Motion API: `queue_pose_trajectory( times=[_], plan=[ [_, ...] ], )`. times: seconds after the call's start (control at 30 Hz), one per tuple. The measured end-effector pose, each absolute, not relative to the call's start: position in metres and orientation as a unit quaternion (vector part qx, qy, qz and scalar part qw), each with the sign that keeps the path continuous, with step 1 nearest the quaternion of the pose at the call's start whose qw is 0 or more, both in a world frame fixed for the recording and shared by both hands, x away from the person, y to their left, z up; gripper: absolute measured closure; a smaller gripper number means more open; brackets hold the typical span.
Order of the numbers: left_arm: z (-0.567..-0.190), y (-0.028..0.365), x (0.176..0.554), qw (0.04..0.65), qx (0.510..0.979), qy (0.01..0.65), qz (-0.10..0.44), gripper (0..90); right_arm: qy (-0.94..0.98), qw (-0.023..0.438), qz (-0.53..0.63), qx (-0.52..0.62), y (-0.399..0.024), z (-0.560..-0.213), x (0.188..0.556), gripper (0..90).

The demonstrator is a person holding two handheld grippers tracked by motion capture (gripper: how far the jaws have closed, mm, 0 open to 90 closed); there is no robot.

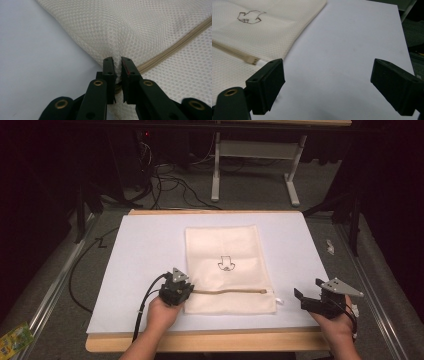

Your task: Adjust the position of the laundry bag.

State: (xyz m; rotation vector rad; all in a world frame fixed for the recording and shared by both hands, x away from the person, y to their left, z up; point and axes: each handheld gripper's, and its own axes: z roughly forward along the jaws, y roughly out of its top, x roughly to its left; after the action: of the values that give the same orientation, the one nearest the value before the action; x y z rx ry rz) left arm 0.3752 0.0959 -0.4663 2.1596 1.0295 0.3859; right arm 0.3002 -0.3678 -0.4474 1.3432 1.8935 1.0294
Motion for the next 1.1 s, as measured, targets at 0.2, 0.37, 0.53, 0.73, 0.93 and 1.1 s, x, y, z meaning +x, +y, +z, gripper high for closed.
queue_pose_trajectory(
  times=[0.2,0.37,0.53,0.73,0.93,1.1],
  plan=[
    [-0.471,0.119,0.366,0.37,0.816,0.421,0.138,78.6,0.72,0.29,0.385,0.5,-0.363,-0.45,0.3,15.2],
    [-0.47,0.13,0.362,0.394,0.786,0.454,0.146,59.9,0.729,0.269,0.393,0.491,-0.355,-0.451,0.301,20.7],
    [-0.46,0.136,0.355,0.419,0.77,0.457,0.152,51.2,0.761,0.212,0.403,0.461,-0.318,-0.459,0.3,36.9],
    [-0.459,0.132,0.352,0.414,0.781,0.44,0.16,48.1,0.798,0.185,0.353,0.453,-0.273,-0.472,0.304,58.3],
    [-0.461,0.13,0.35,0.405,0.792,0.428,0.158,47.0,0.814,0.17,0.334,0.444,-0.277,-0.471,0.295,88.2],
    [-0.461,0.129,0.35,0.405,0.795,0.425,0.153,46.2,0.815,0.154,0.335,0.446,-0.289,-0.469,0.28,87.9]
  ],
)
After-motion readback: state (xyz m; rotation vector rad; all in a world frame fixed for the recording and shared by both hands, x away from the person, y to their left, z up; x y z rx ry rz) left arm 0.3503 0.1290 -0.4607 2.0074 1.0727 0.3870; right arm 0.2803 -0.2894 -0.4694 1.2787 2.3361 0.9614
